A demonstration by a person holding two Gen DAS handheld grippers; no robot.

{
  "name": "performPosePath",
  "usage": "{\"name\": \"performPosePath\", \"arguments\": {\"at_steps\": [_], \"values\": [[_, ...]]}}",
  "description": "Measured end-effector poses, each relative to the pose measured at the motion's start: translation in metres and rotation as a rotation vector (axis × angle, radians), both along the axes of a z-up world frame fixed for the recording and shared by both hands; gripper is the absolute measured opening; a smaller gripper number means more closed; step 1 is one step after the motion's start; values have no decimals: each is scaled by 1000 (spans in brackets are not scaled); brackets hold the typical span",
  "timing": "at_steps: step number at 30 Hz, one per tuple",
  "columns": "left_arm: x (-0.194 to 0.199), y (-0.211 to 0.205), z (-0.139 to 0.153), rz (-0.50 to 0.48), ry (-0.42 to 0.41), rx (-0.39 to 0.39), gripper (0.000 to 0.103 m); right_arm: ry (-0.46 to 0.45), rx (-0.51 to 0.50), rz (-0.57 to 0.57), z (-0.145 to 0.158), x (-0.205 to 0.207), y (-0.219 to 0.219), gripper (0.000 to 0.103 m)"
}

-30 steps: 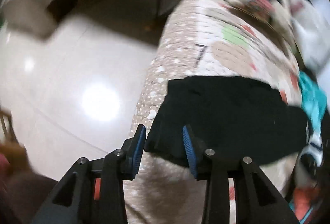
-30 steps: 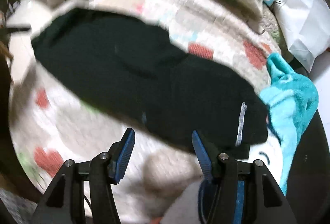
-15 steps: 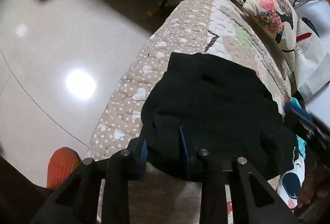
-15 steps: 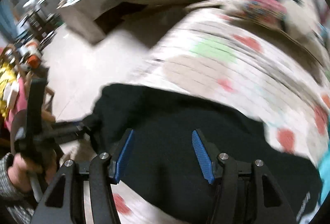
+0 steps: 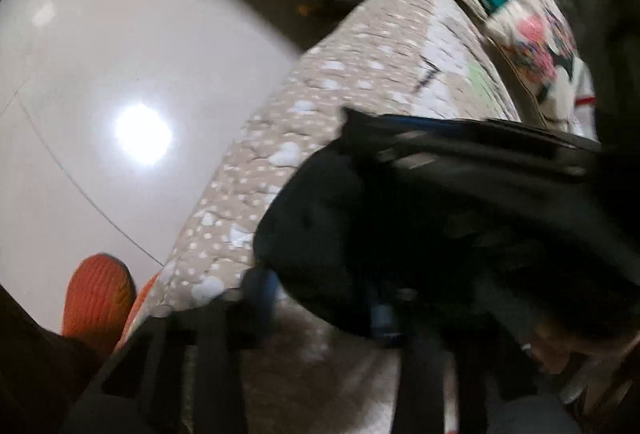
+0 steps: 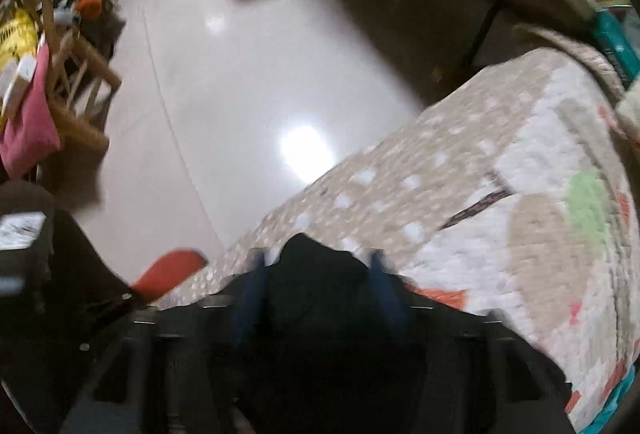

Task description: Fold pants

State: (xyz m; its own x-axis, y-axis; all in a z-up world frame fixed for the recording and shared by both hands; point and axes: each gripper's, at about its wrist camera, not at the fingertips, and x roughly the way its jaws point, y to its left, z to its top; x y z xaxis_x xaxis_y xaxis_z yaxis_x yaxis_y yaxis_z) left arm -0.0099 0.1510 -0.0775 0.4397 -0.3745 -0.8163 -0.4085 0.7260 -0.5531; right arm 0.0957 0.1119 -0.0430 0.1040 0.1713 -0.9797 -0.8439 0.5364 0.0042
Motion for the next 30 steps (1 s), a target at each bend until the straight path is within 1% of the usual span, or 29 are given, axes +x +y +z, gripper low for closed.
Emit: {"name": "performPosePath", "arguments": {"at_steps": [2, 3, 5, 9, 12, 15, 16, 17, 18, 19, 20, 21, 22, 23, 24, 26, 27, 28, 30], "values": [[1, 2, 2, -12, -2, -19, 20, -19, -11, -8, 0, -4, 4, 23], [2, 6, 1, -4, 2, -40, 19, -19, -4, -25, 2, -2, 5, 22], [3, 12, 1, 14, 5, -55, 19, -22, 18, -62, 7, 2, 9, 21], [4, 23, 7, 47, -5, -26, 19, -23, 35, -94, 9, 10, 21, 21], [2, 32, 5, 76, 7, -18, 19, -13, 42, -102, 9, 9, 34, 21], [0, 38, 3, 96, 20, -16, 19, -2, 46, -110, 2, 7, 39, 21], [0, 38, 1, 98, 24, -22, 19, 2, 44, -118, -1, 7, 39, 21], [1, 38, 0, 104, 27, -29, 20, 14, 39, -130, -5, 9, 39, 25], [0, 39, -1, 114, 25, -44, 21, 26, 47, -138, -5, 11, 37, 31], [-1, 41, -2, 124, 19, -62, 22, 29, 61, -148, -3, 14, 36, 31], [-2, 42, 0, 134, 9, -74, 23, 31, 97, -164, 7, 17, 27, 34], [-3, 43, 2, 143, -6, -78, 23, 34, 135, -180, 17, 20, 18, 38], [-5, 45, 7, 153, -25, -78, 24, 33, 197, -215, 34, 24, 1, 41], [-6, 47, 11, 164, -39, -67, 25, 22, 239, -245, 48, 27, -14, 47], [-8, 48, 14, 174, -51, -54, 25, 4, 293, -293, 66, 32, -40, 54], [-11, 51, 23, 200, -81, -16, 27, -40, 356, -389, 94, 39, -97, 56], [-13, 53, 29, 211, -101, 4, 28, -71, 368, -449, 105, 43, -132, 56], [-14, 53, 34, 217, -121, 23, 29, -104, 364, -529, 113, 46, -177, 56], [-14, 50, 42, 209, -156, 56, 29, -149, 305, -664, 118, 47, -246, 56]]}}
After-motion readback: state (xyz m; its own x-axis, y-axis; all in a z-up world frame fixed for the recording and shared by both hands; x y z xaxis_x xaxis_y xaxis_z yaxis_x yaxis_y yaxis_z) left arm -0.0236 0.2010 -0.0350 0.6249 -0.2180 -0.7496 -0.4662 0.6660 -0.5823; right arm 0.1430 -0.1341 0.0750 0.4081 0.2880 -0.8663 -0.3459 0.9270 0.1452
